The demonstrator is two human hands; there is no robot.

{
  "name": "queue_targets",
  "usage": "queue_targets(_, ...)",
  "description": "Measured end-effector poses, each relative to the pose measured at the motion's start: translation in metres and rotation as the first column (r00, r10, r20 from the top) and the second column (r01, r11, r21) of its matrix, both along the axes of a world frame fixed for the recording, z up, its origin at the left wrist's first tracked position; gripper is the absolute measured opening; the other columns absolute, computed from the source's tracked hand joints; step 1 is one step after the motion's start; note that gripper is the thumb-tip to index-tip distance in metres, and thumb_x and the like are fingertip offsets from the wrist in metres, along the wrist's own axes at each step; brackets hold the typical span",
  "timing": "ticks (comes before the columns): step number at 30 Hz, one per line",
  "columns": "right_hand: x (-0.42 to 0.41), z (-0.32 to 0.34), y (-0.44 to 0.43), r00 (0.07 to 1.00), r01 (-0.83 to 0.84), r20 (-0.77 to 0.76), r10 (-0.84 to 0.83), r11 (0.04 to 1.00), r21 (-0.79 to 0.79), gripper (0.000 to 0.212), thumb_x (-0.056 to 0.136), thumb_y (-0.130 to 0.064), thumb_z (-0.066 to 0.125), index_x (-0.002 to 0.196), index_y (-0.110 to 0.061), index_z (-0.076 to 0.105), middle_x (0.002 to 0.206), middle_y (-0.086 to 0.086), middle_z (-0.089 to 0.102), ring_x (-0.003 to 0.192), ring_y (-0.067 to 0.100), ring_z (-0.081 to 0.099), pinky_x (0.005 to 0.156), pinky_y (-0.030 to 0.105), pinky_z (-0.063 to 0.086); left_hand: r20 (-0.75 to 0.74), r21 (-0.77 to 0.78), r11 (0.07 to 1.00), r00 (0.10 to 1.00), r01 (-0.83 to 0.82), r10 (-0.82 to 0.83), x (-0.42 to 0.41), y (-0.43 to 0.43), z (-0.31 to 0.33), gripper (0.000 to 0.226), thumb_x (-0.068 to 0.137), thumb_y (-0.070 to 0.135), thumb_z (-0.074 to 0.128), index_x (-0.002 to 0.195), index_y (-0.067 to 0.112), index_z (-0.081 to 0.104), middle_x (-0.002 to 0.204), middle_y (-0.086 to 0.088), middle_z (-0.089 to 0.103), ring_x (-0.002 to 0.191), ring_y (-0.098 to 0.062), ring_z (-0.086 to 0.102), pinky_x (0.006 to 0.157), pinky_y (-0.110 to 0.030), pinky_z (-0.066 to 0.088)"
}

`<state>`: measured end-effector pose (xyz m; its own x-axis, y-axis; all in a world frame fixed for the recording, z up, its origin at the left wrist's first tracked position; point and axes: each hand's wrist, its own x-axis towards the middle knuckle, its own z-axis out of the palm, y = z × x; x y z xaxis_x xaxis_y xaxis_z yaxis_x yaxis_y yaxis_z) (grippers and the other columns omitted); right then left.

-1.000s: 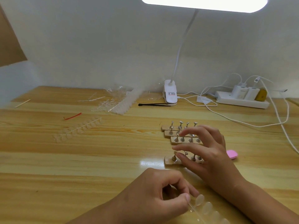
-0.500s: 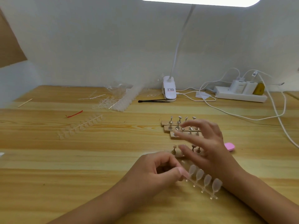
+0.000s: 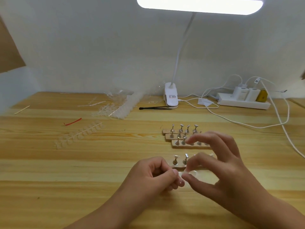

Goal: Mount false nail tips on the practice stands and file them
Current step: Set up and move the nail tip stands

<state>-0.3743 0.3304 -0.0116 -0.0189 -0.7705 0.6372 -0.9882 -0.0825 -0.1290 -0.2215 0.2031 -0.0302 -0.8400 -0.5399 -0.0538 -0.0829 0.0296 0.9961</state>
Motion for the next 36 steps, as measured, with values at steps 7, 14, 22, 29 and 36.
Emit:
queue_targets(7, 0.007, 0.001, 0.0, 0.931, -0.081, -0.363, 0.048, 0.994, -0.077, 0.007, 0.089, -0.033, 0.066, 0.089, -0.028, 0.062, 0.118, -0.002, 0.065, 0.12, 0.02, 0.048, 0.103, 0.037, 0.037, 0.014, 0.074, 0.997, 1.0, -0.027, 0.026, 0.0, 0.002, 0.008, 0.032, 0.09, 0.007, 0.064, 0.059, 0.017, 0.064, 0.065, -0.003, 0.073, 0.056, -0.006, 0.064, 0.059, -0.014, 0.049)
queue_targets(14, 0.01, 0.001, 0.002, 0.991, -0.076, 0.114, 0.072, 0.997, 0.034, 0.014, 0.086, -0.043, 0.064, 0.083, -0.03, 0.067, 0.121, -0.014, 0.056, 0.127, 0.016, 0.041, 0.095, 0.044, 0.041, -0.12, -0.116, 0.993, 0.993, -0.008, -0.006, 0.004, 0.003, 0.006, 0.012, 0.085, 0.032, 0.065, 0.074, 0.031, 0.07, 0.076, 0.008, 0.073, 0.074, -0.003, 0.067, 0.071, -0.014, 0.049)
queue_targets(22, 0.007, 0.003, 0.002, 0.993, -0.07, 0.102, 0.067, 0.997, 0.022, 0.015, 0.086, -0.041, 0.063, 0.083, -0.027, 0.067, 0.116, -0.013, 0.058, 0.124, 0.015, 0.042, 0.101, 0.031, 0.036, -0.115, -0.154, 0.988, 0.993, -0.018, 0.0, 0.005, 0.0, 0.001, 0.013, 0.089, 0.029, 0.067, 0.078, 0.024, 0.069, 0.083, 0.005, 0.075, 0.079, -0.005, 0.069, 0.073, -0.019, 0.052)
queue_targets(29, 0.003, 0.006, 0.003, 0.993, -0.074, 0.095, 0.072, 0.997, 0.025, 0.018, 0.084, -0.044, 0.065, 0.085, -0.027, 0.068, 0.116, -0.012, 0.057, 0.124, 0.014, 0.04, 0.105, 0.02, 0.028, -0.115, -0.243, 0.969, 0.993, -0.042, 0.014, 0.007, 0.002, 0.004, 0.021, 0.081, 0.049, 0.064, 0.087, 0.029, 0.069, 0.089, 0.009, 0.075, 0.087, -0.009, 0.069, 0.086, -0.037, 0.056)
queue_targets(36, 0.002, 0.011, 0.002, 0.917, -0.103, 0.394, 0.069, 0.993, 0.065, 0.016, 0.087, -0.043, 0.058, 0.085, -0.03, 0.068, 0.112, -0.021, 0.057, 0.123, 0.009, 0.042, 0.098, 0.011, 0.029, -0.177, -0.607, 0.794, 0.978, -0.024, -0.106, 0.011, 0.002, 0.005, 0.014, 0.089, 0.034, 0.058, 0.087, 0.023, 0.066, 0.093, 0.013, 0.072, 0.091, -0.013, 0.069, 0.078, -0.028, 0.055)
